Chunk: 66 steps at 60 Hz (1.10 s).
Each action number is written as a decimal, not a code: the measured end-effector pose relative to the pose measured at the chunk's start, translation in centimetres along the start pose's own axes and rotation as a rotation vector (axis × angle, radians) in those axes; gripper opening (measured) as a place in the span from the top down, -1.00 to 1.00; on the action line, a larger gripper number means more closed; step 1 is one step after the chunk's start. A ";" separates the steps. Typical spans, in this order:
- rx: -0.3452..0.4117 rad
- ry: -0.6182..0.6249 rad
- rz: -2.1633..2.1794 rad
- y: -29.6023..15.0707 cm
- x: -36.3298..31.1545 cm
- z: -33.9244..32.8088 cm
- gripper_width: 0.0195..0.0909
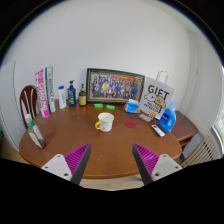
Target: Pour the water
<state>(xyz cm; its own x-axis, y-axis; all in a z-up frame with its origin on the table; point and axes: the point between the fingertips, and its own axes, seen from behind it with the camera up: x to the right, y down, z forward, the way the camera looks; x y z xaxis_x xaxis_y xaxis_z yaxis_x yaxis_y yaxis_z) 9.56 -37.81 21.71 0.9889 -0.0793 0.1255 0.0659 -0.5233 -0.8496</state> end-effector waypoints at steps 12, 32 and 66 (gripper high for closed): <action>-0.034 -0.012 -0.019 2.4 -5.7 -1.2 -0.85; -0.047 -0.271 -0.039 7.3 -26.4 -0.6 -0.85; 0.163 -0.333 -0.010 2.7 -42.1 13.8 -0.15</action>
<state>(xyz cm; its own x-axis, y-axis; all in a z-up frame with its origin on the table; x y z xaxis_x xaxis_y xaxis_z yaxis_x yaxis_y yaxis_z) -30.06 -24.23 7.06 0.9754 0.2199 -0.0169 0.0693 -0.3784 -0.9231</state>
